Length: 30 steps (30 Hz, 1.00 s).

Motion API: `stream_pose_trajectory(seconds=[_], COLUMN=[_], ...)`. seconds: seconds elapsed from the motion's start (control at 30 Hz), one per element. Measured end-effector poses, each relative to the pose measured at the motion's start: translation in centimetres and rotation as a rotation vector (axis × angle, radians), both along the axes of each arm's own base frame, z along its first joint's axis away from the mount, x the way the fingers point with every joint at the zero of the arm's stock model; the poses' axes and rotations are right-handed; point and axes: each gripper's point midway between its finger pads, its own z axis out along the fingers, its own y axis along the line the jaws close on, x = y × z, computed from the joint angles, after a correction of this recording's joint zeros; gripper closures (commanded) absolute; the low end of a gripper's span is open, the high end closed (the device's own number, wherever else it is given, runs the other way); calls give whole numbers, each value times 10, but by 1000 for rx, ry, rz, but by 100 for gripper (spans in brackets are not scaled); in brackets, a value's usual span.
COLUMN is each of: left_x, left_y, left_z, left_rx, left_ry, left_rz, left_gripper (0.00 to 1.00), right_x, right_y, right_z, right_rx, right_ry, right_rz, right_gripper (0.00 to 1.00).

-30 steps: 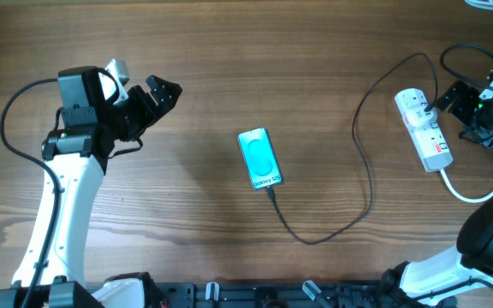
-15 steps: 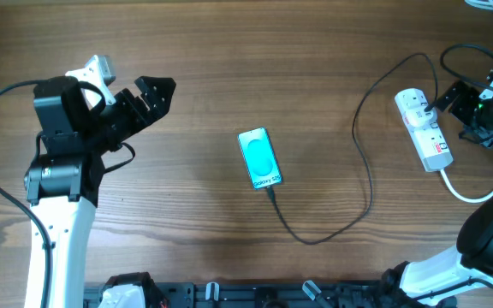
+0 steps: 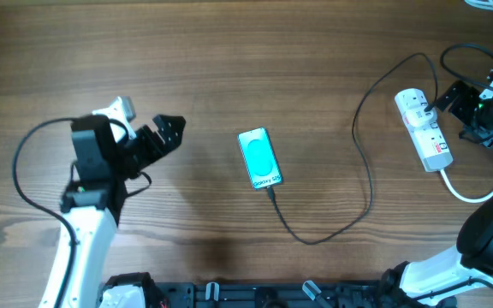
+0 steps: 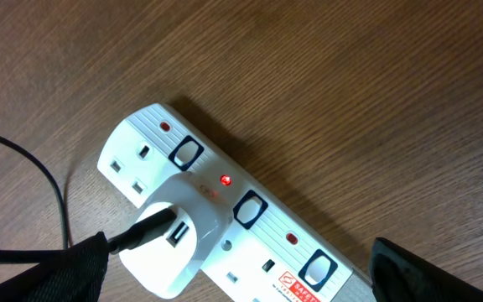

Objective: Plug charger to phone and switch on socket

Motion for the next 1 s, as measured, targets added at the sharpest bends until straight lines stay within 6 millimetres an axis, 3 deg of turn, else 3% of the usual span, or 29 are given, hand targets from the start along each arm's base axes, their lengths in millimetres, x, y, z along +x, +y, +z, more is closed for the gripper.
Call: stream_pose_trajectory(seconds=[0.23,0.4,0.6,0.87,1.0], left_x=[-30,-39,-38,-70,-69], left_y=[-10,-7,-6,-7,-7], left_z=[-50,-59,-53,-90,-79], left_rx=[60,164,269,279,283], left_ry=[-130,-202,-303,-277,-329], left_rz=[-5,-53,-116,-129,-122], left_gripper=[0,0,0,0,0], right_x=[0,0,0,0,0], right_y=[0,0,0,0,0], right_z=[0,0,0,0,0], right_rx=[0,0,1,0,0], right_ry=[0,0,0,0,0], right_rz=[0,0,0,0,0], right_gripper=[0,0,0,0,0])
